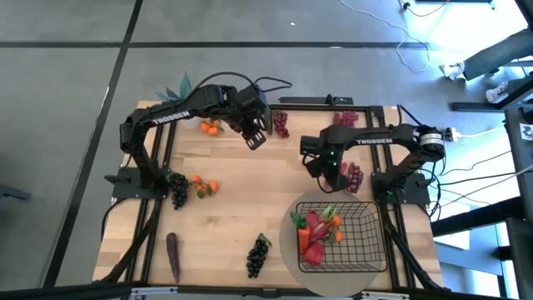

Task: Build produce basket
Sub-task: Put the bottom red chili pepper into the black wire basket

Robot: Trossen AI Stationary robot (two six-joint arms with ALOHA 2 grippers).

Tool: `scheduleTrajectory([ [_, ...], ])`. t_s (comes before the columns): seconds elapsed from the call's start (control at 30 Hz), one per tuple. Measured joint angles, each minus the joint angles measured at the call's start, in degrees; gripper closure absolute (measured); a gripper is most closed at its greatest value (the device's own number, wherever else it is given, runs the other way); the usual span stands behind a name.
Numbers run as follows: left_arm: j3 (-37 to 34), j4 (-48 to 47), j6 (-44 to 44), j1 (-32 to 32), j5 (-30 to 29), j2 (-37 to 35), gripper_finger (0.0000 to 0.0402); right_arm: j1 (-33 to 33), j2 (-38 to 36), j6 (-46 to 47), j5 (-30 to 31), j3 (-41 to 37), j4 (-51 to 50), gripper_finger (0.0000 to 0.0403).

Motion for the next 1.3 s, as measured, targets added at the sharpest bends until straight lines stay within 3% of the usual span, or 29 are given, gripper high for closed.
scheduleTrajectory([
  [0.3, 0.0, 0.02, 1.4, 1.49, -0.02, 0.0, 0.0308, 1.27, -0.02, -0.04, -1.69, -7.94, 13.06, 0.0283],
  [0.73, 0.02, 0.44, 2.05, 1.47, 0.0, 0.0, 0.0308, 1.49, 0.01, -0.42, 5.87, -14.41, 18.56, 0.0283],
  [1.3, 0.02, 0.44, 2.99, 1.47, -0.02, 0.0, 0.0308, 1.46, 0.0, -1.44, 7.15, -17.17, 20.46, 0.0283],
])
